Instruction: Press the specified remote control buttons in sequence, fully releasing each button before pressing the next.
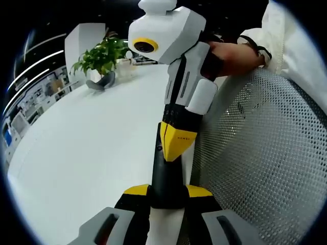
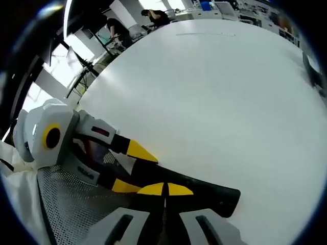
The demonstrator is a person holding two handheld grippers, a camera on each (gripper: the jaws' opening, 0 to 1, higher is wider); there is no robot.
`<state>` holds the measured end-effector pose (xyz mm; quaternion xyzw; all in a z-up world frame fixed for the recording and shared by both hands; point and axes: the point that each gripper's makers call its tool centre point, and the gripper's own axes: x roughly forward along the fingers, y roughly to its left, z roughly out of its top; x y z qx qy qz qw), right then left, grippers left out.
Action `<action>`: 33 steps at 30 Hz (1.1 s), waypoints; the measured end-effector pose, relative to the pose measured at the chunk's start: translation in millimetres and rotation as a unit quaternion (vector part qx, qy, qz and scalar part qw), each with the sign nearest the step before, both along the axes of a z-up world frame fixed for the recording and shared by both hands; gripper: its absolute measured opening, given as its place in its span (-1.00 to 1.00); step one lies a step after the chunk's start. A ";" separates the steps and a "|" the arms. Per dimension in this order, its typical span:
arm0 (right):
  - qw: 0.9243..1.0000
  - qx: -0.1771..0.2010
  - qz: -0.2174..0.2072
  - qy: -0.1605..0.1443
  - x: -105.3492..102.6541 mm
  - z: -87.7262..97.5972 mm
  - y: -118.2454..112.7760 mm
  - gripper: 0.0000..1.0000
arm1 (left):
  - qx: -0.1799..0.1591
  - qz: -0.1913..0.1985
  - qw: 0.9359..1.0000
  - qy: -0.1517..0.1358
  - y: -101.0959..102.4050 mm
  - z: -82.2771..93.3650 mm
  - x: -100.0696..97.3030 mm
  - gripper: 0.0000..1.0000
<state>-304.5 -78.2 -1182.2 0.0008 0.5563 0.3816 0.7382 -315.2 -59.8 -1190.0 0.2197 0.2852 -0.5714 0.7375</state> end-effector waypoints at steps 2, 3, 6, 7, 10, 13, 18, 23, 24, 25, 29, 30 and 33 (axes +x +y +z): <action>1.000 0.008 -0.013 0.009 0.2 -0.1 -0.3 -1.00 | 0.000 -0.001 1.000 0.000 -0.1 0.0 0.0 -0.51; 1.000 0.011 -0.016 0.012 0.4 -0.2 -0.5 -1.00 | 0.000 -0.001 1.000 0.001 -0.3 0.3 -0.2 -0.51; 0.999 0.018 -0.028 0.021 0.7 -0.3 -0.4 -1.00 | 0.000 -0.003 1.000 0.003 -0.4 0.1 -0.2 -0.51; 0.999 0.019 -0.039 0.026 0.5 -0.2 -0.1 -1.00 | 0.000 -0.003 1.000 0.003 -0.5 0.4 -0.5 -0.51; 0.999 0.016 -0.040 0.028 0.1 0.1 0.6 -1.00 | 0.001 -0.005 1.000 0.002 -0.8 0.3 -0.8 -0.52; 0.999 0.014 -0.044 0.026 0.3 0.1 0.6 -1.00 | 0.001 -0.005 1.000 0.001 -0.8 0.4 -0.9 -0.52; 0.998 0.017 -0.059 0.031 0.0 0.8 0.0 -1.00 | 0.003 -0.002 1.000 0.003 -0.9 0.6 -0.9 -0.51; 0.998 0.012 -0.049 0.028 -0.3 1.8 0.8 -1.00 | -0.002 0.000 1.000 0.003 -0.6 0.7 -0.9 -0.51; 0.998 0.013 -0.050 0.030 0.1 1.9 0.3 -1.00 | -0.003 0.001 1.000 0.003 -0.5 1.0 -0.8 -0.51; 0.998 0.017 -0.054 0.031 0.6 2.5 -0.1 -1.00 | -0.004 0.002 1.000 0.002 -0.6 1.0 -0.6 -0.50; 0.994 0.066 -0.083 0.034 7.6 13.0 4.0 -1.00 | -0.005 0.002 1.000 0.002 -0.7 0.7 0.4 -0.50; 0.993 0.071 -0.088 0.038 7.7 13.4 3.6 -1.00 | -0.004 0.002 1.000 0.002 -0.7 0.7 0.5 -0.50; 0.992 0.071 -0.087 0.049 6.2 10.0 4.6 -1.00 | -0.004 0.002 1.000 0.002 -0.8 0.7 0.9 -0.50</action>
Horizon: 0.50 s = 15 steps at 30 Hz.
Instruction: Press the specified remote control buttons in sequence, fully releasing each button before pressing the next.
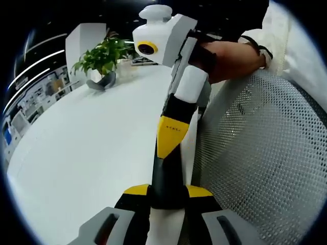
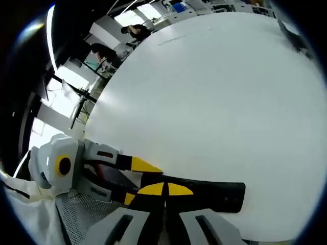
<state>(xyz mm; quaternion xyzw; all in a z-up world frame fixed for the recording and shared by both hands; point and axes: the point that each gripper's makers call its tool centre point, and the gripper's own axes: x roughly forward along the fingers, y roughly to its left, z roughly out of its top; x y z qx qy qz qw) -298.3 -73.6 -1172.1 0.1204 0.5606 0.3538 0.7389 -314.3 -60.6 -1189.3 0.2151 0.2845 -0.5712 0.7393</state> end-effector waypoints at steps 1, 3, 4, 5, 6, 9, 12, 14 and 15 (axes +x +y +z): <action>1.000 -0.002 0.003 0.002 -1.1 -0.9 0.3 -1.00 | 0.000 0.000 1.000 0.000 0.0 0.0 0.0 -0.50; 1.000 -0.007 0.013 -0.001 -3.6 -1.0 3.0 -1.00 | 0.000 0.000 1.000 0.000 -0.3 0.1 0.3 -0.50; 1.000 -0.010 0.020 -0.003 -4.7 -1.8 3.7 -1.00 | 0.000 0.000 1.000 0.000 -0.4 0.1 0.2 -0.50; 1.000 -0.014 0.025 -0.003 -5.4 -2.7 3.9 -1.00 | 0.000 0.000 1.000 0.000 -0.5 0.3 0.1 -0.50; 0.999 -0.018 0.030 -0.005 -6.0 -4.3 4.1 -1.00 | 0.000 0.000 1.000 0.000 -0.5 0.4 0.0 -0.50; 0.998 -0.041 0.044 -0.016 -6.3 -8.3 0.9 -1.00 | 0.000 0.000 1.000 0.000 -0.5 -0.5 0.2 -0.50; 0.996 -0.052 0.060 -0.032 -7.2 -8.2 2.9 -1.00 | 0.000 0.000 1.000 -0.001 -0.6 -0.2 0.1 -0.50; 0.995 -0.059 0.066 -0.040 -7.8 -8.3 3.0 -1.00 | 0.000 0.000 1.000 -0.001 -0.9 -0.2 -0.2 -0.50; 0.995 -0.061 0.070 -0.044 -7.8 -8.4 3.0 -1.00 | 0.001 0.000 1.000 0.000 -0.9 -0.3 -0.2 -0.50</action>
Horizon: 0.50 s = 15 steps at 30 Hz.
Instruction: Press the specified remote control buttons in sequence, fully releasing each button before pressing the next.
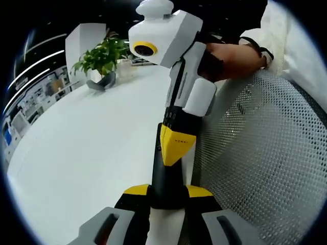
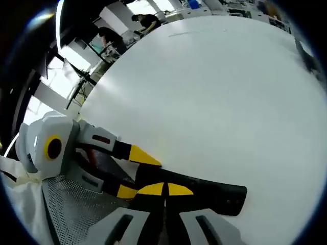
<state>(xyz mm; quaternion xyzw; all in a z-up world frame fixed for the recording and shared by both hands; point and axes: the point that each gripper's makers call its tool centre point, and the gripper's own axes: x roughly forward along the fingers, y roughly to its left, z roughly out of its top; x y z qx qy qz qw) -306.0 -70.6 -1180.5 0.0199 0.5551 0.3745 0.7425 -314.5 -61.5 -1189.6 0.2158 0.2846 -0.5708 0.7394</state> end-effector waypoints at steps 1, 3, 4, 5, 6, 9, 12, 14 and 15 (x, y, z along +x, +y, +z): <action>1.000 -0.002 0.004 -0.004 0.1 -0.2 0.0 -1.00 | 0.000 0.000 1.000 0.000 -0.1 -0.1 0.0 -0.50; 1.000 -0.004 0.005 -0.007 1.1 -1.1 -0.7 -1.00 | 0.001 0.002 1.000 0.000 -0.2 0.5 -0.1 -0.50; 1.000 -0.004 0.004 -0.008 1.4 -1.3 -0.9 -1.00 | 0.001 0.003 1.000 0.000 -0.2 0.4 -0.1 -0.50; 1.000 -0.004 0.001 -0.009 1.9 -1.5 -1.0 -1.00 | 0.000 0.005 1.000 0.001 -0.2 0.1 0.1 -0.50; 1.000 -0.002 -0.004 -0.007 2.2 -1.7 -1.3 -1.00 | 0.000 0.007 1.000 0.002 -0.2 0.0 0.1 -0.50; 1.000 0.004 -0.008 -0.005 2.1 -1.8 -1.7 -1.00 | 0.003 0.009 1.000 0.000 -0.5 0.2 -0.3 -0.50; 1.000 0.002 -0.002 -0.006 1.0 -1.1 -0.6 -1.00 | 0.005 0.017 1.000 -0.001 -1.3 0.7 0.1 -0.49; 1.000 0.001 0.001 -0.007 0.8 -0.1 -0.5 -1.00 | 0.005 0.020 1.000 0.000 -1.2 0.7 0.3 -0.49; 1.000 -0.001 0.003 -0.009 1.0 1.0 -1.1 -1.00 | 0.005 0.020 1.000 0.000 -1.1 0.4 0.3 -0.49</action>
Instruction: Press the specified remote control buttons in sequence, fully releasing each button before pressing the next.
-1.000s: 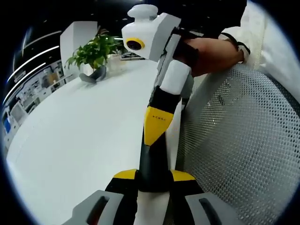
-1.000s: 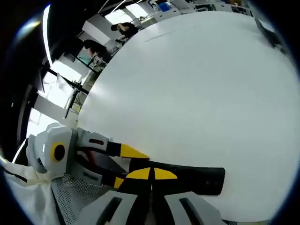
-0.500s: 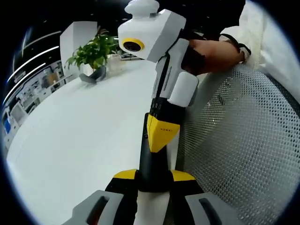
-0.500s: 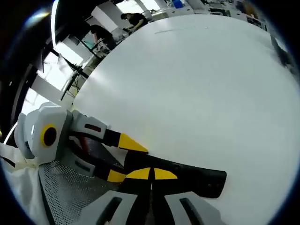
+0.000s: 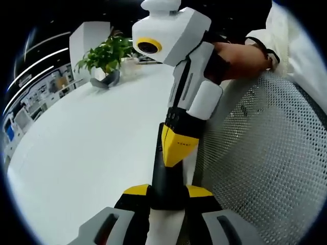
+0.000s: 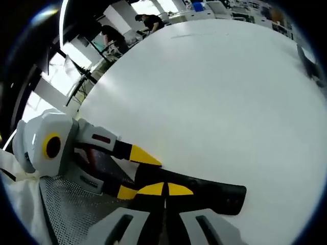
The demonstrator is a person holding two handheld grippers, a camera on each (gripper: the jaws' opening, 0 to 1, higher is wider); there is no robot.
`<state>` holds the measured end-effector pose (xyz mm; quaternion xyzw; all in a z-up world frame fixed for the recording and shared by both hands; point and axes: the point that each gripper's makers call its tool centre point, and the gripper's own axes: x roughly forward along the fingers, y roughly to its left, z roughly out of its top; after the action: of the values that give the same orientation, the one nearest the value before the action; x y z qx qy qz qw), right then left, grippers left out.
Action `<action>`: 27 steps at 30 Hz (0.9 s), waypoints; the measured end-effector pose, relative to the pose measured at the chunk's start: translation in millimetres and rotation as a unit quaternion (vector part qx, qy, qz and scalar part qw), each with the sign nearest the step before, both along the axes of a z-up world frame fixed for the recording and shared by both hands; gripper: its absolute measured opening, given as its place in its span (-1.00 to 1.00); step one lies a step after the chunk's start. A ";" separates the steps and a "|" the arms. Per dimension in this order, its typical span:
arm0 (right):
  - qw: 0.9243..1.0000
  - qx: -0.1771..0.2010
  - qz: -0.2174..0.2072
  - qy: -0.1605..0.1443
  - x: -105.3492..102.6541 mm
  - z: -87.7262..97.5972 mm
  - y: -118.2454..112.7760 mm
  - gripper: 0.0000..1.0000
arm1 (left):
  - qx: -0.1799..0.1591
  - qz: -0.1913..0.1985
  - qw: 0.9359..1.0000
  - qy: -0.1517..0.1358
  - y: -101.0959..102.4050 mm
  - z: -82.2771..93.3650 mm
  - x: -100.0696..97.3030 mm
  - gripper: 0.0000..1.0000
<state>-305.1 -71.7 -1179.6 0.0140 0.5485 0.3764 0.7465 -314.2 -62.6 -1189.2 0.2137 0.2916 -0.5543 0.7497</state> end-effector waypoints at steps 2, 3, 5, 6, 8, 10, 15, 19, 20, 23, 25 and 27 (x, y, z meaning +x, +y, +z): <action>0.999 -0.027 0.005 -0.032 6.8 1.9 -7.7 -1.00 | 0.000 0.001 1.000 0.000 0.3 -0.2 0.3 -0.49; 0.998 -0.026 0.008 -0.065 13.1 10.1 -8.5 -1.00 | 0.001 0.002 1.000 0.000 0.2 0.0 0.4 -0.49; 0.996 0.000 -0.018 -0.089 19.5 27.9 -7.8 -1.00 | 0.002 0.005 1.000 0.000 0.1 0.2 0.4 -0.49; 0.995 0.010 -0.028 -0.094 21.0 34.3 -9.5 -1.00 | 0.004 0.006 1.000 0.000 -0.1 0.3 0.5 -0.49; 0.992 0.007 -0.045 -0.116 25.2 44.4 -18.4 -1.00 | 0.011 0.010 1.000 0.003 -0.6 0.0 1.1 -0.50; 0.985 0.007 -0.060 -0.163 32.5 60.9 -28.3 -1.00 | 0.017 0.010 1.000 0.003 -0.6 -0.3 0.7 -0.50; 0.966 0.027 -0.119 -0.227 44.7 89.7 -49.8 -0.88 | 0.020 0.004 1.000 0.004 0.7 -0.8 1.6 -0.50; 0.950 -0.001 -0.156 -0.270 52.6 86.2 -69.1 -0.67 | 0.027 -0.004 1.000 0.006 1.8 0.0 5.0 -0.51; 0.945 -0.010 -0.167 -0.282 56.8 87.3 -73.7 -0.58 | 0.028 -0.007 1.000 0.005 1.6 0.3 5.3 -0.51; 0.921 -0.002 -0.181 -0.345 68.2 111.6 -79.3 -0.39 | 0.037 -0.015 0.999 0.007 2.2 -0.3 8.9 -0.51; 0.916 -0.001 -0.192 -0.352 67.5 114.8 -84.3 -0.22 | 0.040 -0.020 0.999 0.009 1.8 -0.4 10.5 -0.50; 0.917 -0.002 -0.198 -0.347 67.7 114.3 -88.1 -0.07 | 0.045 -0.023 0.999 0.012 2.3 -0.3 12.0 -0.50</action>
<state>-237.3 -159.8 -1065.3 -0.0106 0.2419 0.2017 0.9491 -302.2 -60.3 -1189.5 0.2477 0.3202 -0.5600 0.7229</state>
